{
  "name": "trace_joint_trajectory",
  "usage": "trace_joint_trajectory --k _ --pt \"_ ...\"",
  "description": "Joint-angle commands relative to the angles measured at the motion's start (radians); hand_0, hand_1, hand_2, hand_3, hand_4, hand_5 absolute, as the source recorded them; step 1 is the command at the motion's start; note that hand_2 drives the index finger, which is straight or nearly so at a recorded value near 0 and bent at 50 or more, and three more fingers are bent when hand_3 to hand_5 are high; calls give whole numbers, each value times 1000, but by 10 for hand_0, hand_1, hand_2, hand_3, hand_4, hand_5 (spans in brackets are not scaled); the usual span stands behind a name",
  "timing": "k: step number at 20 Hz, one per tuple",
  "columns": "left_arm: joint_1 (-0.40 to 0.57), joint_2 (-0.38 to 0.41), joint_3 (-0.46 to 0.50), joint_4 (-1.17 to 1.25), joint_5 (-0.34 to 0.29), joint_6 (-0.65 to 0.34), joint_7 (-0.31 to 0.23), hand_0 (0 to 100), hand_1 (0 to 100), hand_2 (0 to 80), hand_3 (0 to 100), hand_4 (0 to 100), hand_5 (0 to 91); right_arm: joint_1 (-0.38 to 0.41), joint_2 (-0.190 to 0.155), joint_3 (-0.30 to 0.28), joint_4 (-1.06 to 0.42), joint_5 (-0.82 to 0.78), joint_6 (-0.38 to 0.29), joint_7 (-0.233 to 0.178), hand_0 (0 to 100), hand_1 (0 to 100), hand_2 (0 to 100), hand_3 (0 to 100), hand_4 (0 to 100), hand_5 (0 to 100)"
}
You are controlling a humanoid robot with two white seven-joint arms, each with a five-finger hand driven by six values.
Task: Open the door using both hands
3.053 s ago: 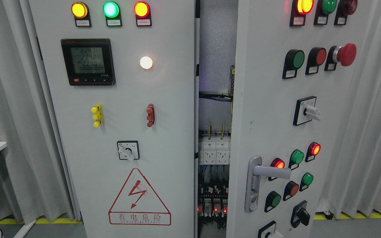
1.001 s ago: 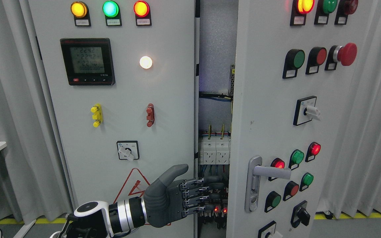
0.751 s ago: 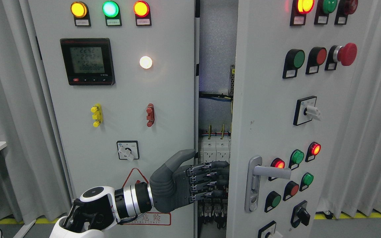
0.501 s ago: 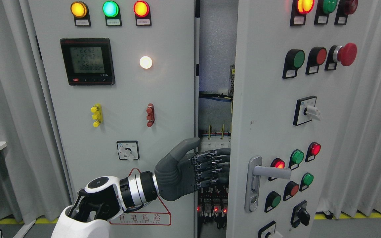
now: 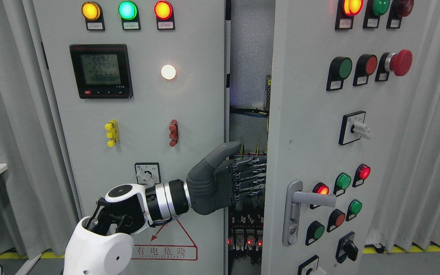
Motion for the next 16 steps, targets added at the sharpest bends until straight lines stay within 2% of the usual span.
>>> trace_joint_trajectory --k 1,4,11,16 --pt "-142 -3 37 29 11 16 -1 291 0 27 28 34 0 0 0 0 0 0 0 1 218 0 0 0 0 0" --pt "-178 2 41 29 26 19 -1 291 0 27 27 35 0 0 0 0 0 0 0 1 218 0 0 0 0 0" --pt "-186 9 73 17 54 36 -1 291 0 28 27 35 0 0 0 0 0 0 0 1 218 0 0 0 0 0" --pt "-185 14 33 24 68 29 -1 291 0 27 27 35 0 0 0 0 0 0 0 1 218 0 0 0 0 0"
